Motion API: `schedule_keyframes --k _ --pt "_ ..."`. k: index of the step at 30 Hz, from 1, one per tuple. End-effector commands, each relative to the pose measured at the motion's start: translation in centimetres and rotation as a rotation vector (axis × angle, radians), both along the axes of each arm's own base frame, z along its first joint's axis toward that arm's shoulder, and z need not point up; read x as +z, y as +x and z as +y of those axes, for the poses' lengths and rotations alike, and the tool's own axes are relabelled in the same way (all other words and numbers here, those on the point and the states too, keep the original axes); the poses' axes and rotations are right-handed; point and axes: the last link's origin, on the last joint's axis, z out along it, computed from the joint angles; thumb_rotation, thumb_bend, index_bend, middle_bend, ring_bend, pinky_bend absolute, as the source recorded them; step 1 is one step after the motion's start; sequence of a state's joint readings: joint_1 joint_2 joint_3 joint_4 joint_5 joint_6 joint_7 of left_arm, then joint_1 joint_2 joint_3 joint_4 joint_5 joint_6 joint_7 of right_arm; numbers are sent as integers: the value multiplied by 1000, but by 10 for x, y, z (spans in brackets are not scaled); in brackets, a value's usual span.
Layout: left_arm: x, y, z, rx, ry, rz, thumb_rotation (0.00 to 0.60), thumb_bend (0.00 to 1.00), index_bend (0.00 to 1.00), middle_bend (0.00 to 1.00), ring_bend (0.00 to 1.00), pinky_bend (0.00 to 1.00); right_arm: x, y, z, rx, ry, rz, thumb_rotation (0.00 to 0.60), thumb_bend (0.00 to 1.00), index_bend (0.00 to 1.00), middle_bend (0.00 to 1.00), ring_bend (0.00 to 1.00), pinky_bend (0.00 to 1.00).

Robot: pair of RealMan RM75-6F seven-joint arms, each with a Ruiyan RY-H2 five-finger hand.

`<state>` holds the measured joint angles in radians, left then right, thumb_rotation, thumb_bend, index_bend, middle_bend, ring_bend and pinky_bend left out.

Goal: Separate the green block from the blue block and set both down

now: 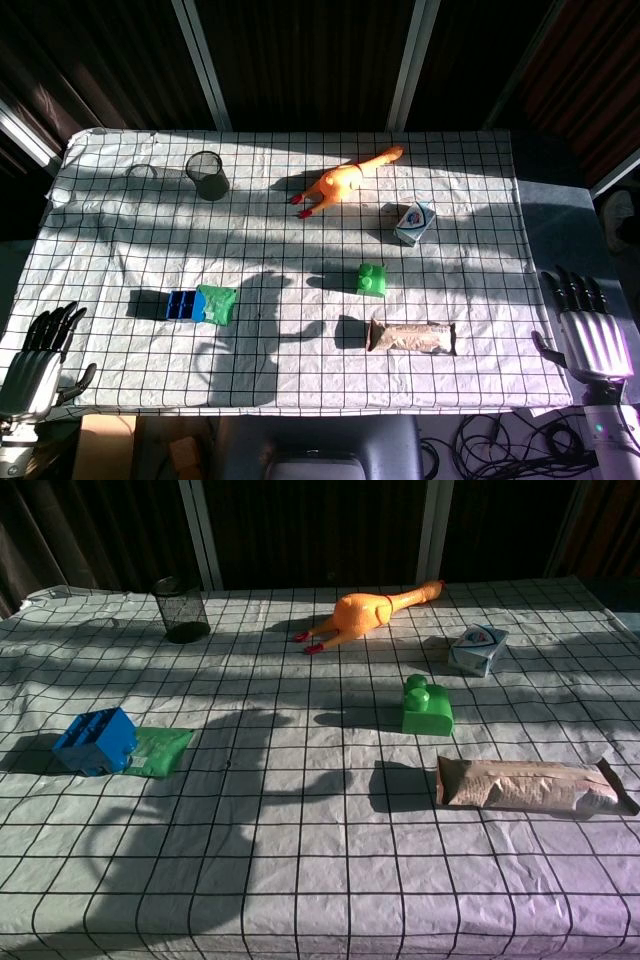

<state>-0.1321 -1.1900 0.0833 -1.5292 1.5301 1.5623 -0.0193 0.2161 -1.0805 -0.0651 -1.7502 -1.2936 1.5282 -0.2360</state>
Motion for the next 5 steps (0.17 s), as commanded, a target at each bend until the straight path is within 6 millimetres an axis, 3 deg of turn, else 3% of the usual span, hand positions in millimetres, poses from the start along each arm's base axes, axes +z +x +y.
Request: schedule_keyframes --k 1,5 --pt "-5 -3 -1 42 -10 49 600 361 0 0 0 0 -3 -26 25 -17 -53 -39 600 236 0 0 0 0" --pt "-3 -2 0 48 2 54 600 362 0 0 0 0 -4 -35 25 -33 -21 -32 600 236 0 0 0 0"
